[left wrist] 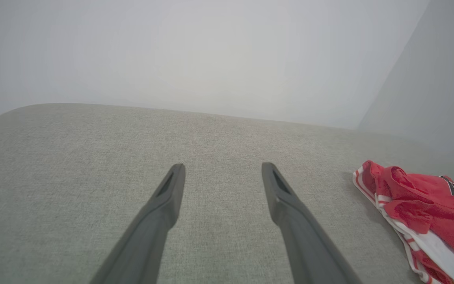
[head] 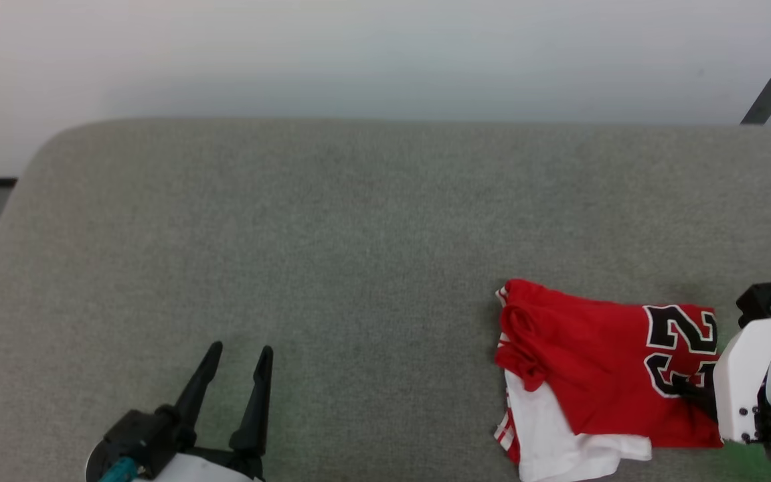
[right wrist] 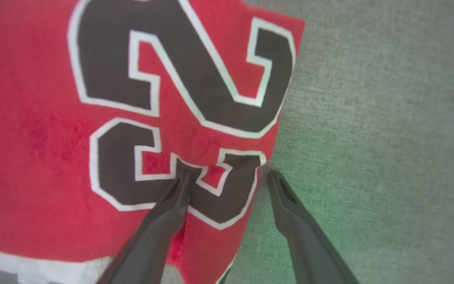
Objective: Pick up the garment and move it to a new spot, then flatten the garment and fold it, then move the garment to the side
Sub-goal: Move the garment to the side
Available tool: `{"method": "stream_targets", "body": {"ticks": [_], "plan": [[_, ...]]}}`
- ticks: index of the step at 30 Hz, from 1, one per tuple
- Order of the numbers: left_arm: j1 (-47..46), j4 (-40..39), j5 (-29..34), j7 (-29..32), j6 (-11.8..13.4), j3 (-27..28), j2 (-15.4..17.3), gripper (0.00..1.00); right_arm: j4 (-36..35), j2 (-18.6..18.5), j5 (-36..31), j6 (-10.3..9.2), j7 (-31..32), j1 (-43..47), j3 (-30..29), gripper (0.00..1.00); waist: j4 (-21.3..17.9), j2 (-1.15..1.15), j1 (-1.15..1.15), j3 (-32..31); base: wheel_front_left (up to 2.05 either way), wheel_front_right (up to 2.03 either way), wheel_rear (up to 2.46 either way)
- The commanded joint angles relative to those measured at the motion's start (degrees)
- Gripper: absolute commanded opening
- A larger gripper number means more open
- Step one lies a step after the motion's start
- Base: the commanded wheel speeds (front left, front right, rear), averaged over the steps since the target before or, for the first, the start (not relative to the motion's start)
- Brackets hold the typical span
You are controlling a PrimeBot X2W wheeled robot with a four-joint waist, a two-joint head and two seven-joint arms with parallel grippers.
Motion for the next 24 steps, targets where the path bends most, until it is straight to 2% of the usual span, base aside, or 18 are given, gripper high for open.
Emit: {"method": "stream_targets", "body": {"ticks": [1,2,3,4,5,10,14,24], "plan": [[-0.73,0.09,-0.33,0.02,-0.15,-0.15,0.15,1.0,0.62,0.06,0.18,-0.04,-0.14,-0.45,0.43,1.0,1.01,0.0,0.0,2.65,0.0,0.0,0.0],[-1.15,0.28,-0.42,0.01,-0.15,-0.33,0.36,1.0,1.43,0.24,0.31,-0.04,-0.67,-0.69,0.8,1.0,0.93,0.0,0.0,2.91,0.0,0.0,0.0],[-1.45,0.43,-0.47,0.02,-0.15,-0.41,0.55,1.0,2.23,0.49,0.46,-0.05,-1.17,-0.88,1.12,0.72,0.76,0.0,0.0,3.06,0.0,0.0,0.0],[-1.7,0.51,-0.49,0.01,-0.15,-0.43,0.73,1.0,2.76,0.81,0.81,-0.05,-1.72,-0.97,1.59,0.24,0.46,0.0,0.0,3.11,0.0,0.0,0.0],[-1.89,0.6,-0.4,0.01,-0.15,-0.6,0.97,1.0,3.14,1.25,1.52,-0.05,-2.19,-1.0,2.04,0.0,0.08,0.0,0.0,3.08,0.0,0.0,0.0],[-2.7,0.01,0.1,0.02,-0.15,-1.39,1.55,1.0,3.6,0.76,3.12,-0.08,-6.99,-1.49,1.96,0.0,-3.05,0.0,0.0,2.31,0.0,0.0,0.0],[-3.6,-2.26,-1.65,0.02,-0.15,-2.62,1.69,1.0,2.99,-0.76,4.25,-0.12,-10.3,-2.59,0.67,0.0,-7.36,0.0,0.0,2.33,0.0,0.0,0.0],[-13.64,-5.94,0.09,0.02,-0.15,-8.55,7.05,1.0,2.68,-4.65,3.62,-0.05,-16.09,-6.68,-6.41,0.0,-18.63,0.0,0.0,8.5,0.0,0.0,0.0]]}}
